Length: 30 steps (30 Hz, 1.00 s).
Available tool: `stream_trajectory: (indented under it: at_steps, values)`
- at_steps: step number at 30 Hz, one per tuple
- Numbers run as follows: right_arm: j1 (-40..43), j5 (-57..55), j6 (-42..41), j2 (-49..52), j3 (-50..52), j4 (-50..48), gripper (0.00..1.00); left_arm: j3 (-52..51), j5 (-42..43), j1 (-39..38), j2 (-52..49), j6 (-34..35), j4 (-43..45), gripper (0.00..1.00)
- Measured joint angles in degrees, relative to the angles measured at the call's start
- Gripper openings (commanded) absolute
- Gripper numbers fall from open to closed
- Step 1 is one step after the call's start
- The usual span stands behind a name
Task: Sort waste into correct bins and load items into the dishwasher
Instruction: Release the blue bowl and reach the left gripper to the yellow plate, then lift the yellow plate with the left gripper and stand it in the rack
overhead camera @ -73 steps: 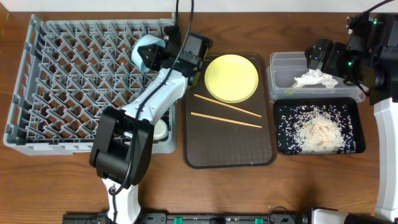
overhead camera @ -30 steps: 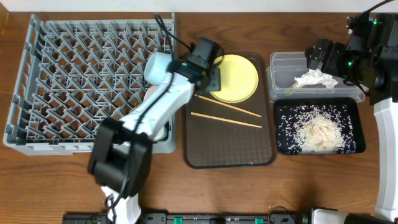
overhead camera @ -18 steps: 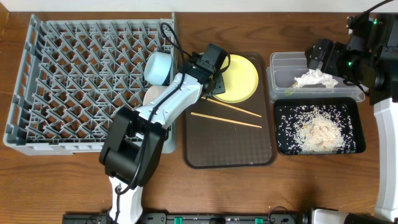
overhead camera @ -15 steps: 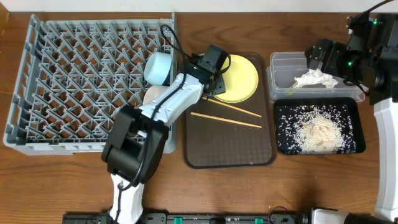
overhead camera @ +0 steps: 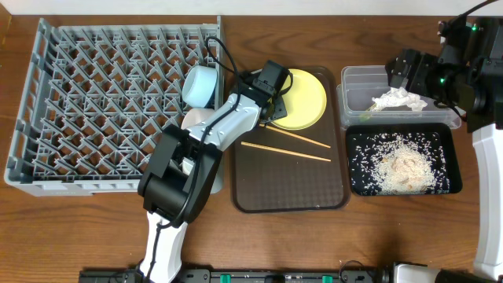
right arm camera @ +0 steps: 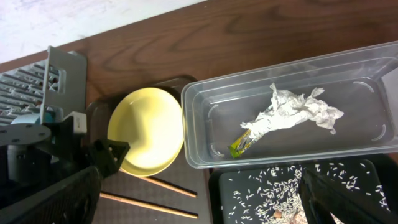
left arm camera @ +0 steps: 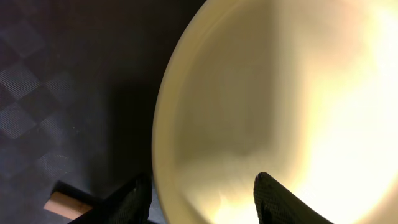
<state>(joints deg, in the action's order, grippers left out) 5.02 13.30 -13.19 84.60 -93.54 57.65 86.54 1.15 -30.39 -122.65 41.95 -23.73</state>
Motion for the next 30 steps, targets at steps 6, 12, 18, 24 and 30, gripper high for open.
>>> stream_trajectory:
  at_steps: [6,12,18,24,30]
  values:
    - [0.0,0.0,0.0,0.0,0.0,0.0,0.99,0.5,-0.2,0.0,-1.4,0.1,1.1,0.54]
    - [0.0,0.0,0.0,0.0,0.0,0.0,0.99,0.9,-0.4,0.0,-2.4,0.1,2.5,0.08]
    - [0.0,0.0,0.0,0.0,0.0,0.0,0.99,1.0,-0.4,0.0,-2.6,0.3,2.8,0.07]
    - [0.0,0.0,0.0,0.0,0.0,0.0,0.99,1.0,-0.4,0.0,-2.4,-1.7,2.8,0.07]
    - [0.0,0.0,0.0,0.0,0.0,0.0,0.99,0.9,-0.2,0.0,0.9,-11.6,1.0,0.07]
